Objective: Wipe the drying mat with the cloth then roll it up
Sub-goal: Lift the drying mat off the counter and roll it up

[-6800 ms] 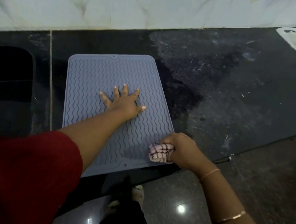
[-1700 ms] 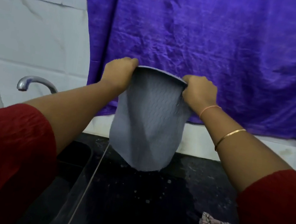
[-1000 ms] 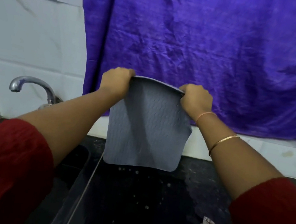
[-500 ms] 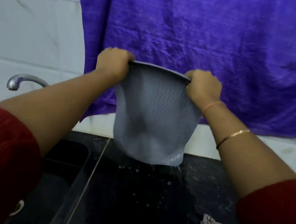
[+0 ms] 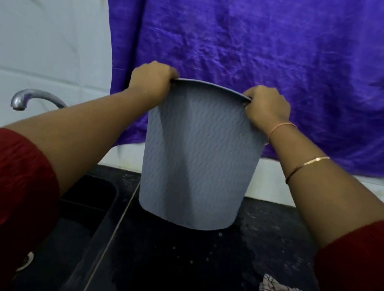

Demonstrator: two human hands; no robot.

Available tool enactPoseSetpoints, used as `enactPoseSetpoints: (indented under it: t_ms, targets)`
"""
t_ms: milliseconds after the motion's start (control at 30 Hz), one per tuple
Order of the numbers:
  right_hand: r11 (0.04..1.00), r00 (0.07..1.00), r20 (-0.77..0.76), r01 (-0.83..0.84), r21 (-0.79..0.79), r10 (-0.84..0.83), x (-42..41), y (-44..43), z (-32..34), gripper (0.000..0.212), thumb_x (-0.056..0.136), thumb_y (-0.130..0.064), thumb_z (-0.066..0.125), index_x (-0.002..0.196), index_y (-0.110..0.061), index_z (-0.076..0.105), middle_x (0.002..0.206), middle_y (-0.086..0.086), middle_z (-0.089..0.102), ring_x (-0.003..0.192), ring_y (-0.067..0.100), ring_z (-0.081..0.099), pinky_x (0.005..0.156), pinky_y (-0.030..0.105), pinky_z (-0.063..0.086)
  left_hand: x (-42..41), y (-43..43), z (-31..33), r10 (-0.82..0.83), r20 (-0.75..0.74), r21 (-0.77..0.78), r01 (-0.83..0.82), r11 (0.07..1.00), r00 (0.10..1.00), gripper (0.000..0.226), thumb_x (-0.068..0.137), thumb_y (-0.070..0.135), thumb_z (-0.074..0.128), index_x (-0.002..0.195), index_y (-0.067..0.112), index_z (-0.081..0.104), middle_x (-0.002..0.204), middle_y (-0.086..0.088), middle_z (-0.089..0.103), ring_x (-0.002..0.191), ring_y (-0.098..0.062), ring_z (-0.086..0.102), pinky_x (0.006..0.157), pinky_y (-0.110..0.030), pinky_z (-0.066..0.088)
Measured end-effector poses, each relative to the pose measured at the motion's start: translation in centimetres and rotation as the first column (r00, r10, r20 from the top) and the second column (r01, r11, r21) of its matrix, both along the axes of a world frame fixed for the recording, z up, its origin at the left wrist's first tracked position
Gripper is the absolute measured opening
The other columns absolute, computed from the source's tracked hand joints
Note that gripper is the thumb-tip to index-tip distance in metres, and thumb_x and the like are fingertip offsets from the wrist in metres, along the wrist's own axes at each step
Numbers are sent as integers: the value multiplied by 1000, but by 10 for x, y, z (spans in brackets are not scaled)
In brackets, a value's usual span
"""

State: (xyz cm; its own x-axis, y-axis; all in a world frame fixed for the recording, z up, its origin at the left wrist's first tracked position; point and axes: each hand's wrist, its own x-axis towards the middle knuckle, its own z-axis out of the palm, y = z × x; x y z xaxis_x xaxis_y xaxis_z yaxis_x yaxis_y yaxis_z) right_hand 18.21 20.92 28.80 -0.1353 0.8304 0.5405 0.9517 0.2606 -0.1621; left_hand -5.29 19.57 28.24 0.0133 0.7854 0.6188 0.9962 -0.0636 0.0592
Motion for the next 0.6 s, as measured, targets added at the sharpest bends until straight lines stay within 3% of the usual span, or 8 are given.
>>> enactPoseSetpoints:
  t_ms: [167,367,500,567,600]
  targets:
    - [996,999,-40,22,92,-19,1,5,14,38,80,-4,48,107,-24,67,109,20,65,102,43,58,81,42,48,2,5,18,-4,34,63,2,998,999,38,91,5,40,117,19,64,111,-17,65,101,-39,57,81,-43,48]
    - [959,1000,-26,-9,283,17,12,-35,-17,37,73,-5,47,101,-20,65,92,16,69,85,41,61,62,34,40,-3,-39,1,-112,16,144,109,984,994,39,88,4,43,116,20,65,109,-15,68,96,-40,60,81,-47,51]
    - [885,984,-5,-160,438,180,18,-97,-115,35,66,-3,54,94,-17,72,79,9,75,65,31,67,53,32,54,-9,-116,-94,-214,-73,129,222,967,974,40,72,-6,66,106,14,71,91,-22,70,78,-41,67,64,-46,54]
    - [909,976,1,-202,365,217,24,-129,-180,36,60,1,65,90,-16,74,77,7,75,63,28,69,54,32,57,-11,-157,-160,-318,-62,-2,318,948,946,43,64,-9,64,100,12,74,87,-20,72,71,-38,70,58,-47,56]
    - [937,977,9,-205,284,211,26,-143,-211,39,55,4,71,87,-16,75,76,5,75,63,27,70,54,30,56,-10,-174,-192,-344,-6,-137,340,931,939,42,66,-6,59,101,13,73,91,-17,72,76,-36,70,62,-47,58]
